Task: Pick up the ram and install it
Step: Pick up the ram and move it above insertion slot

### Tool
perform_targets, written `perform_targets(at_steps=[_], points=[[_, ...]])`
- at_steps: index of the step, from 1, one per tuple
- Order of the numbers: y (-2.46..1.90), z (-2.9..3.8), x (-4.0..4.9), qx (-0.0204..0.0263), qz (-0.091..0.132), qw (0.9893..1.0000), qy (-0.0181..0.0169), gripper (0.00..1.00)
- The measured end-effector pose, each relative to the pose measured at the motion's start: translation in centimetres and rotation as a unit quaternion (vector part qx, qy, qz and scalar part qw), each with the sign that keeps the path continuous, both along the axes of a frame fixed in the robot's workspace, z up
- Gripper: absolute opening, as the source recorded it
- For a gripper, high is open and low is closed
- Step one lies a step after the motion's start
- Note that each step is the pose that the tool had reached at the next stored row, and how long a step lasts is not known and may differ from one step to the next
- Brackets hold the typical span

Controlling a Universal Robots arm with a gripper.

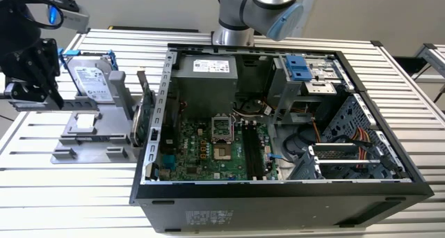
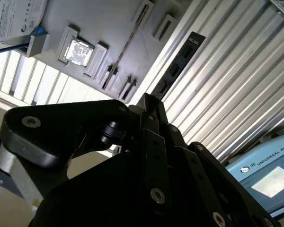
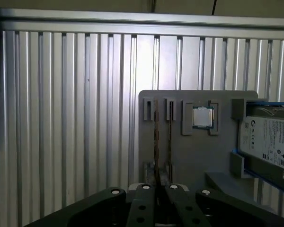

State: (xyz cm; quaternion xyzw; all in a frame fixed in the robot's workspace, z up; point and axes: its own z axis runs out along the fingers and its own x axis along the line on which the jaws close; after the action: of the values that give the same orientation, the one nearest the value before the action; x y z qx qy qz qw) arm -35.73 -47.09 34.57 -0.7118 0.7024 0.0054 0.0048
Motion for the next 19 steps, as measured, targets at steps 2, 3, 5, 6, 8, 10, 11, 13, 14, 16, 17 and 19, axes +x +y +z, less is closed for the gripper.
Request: perform_targets(at_steps=[2, 3, 5, 6, 8, 10, 11, 13, 14, 16, 17, 19], points=[[-0.01, 0.16, 0.00, 0.0000, 0.000, 1.0000, 0.0000, 0.00], [0.00, 0.23, 0.00, 0.0000, 0.000, 1.0000, -0.0001, 0.00], [0.01, 0.42, 0.00, 0.0000, 0.000, 1.0000, -0.0001, 0.00], [0.01, 0.52, 0.00, 0.0000, 0.000, 1.0000, -0.0001, 0.00], [0.01, 0.77, -0.01, 0.0000, 0.000, 1.0000, 0.0000, 0.00], [0.01, 0.96, 0.00, 0.0000, 0.000, 1.0000, 0.0000, 0.00], [0.01, 1.07, 0.00, 0.0000, 0.000, 1.0000, 0.0000, 0.00], [0.03, 1.28, 0.00, 0.0000, 0.000, 1.0000, -0.0001, 0.00], [0.04, 1.37, 0.00, 0.0000, 0.000, 1.0000, -0.0001, 0.00], [0.08, 1.59, 0.00, 0.0000, 0.001, 1.0000, 0.0000, 0.00], [0.09, 1.69, 0.00, 0.0000, 0.001, 1.0000, 0.0000, 0.00], [0.12, 1.91, 0.00, 0.0000, 0.001, 1.0000, 0.0000, 0.00]])
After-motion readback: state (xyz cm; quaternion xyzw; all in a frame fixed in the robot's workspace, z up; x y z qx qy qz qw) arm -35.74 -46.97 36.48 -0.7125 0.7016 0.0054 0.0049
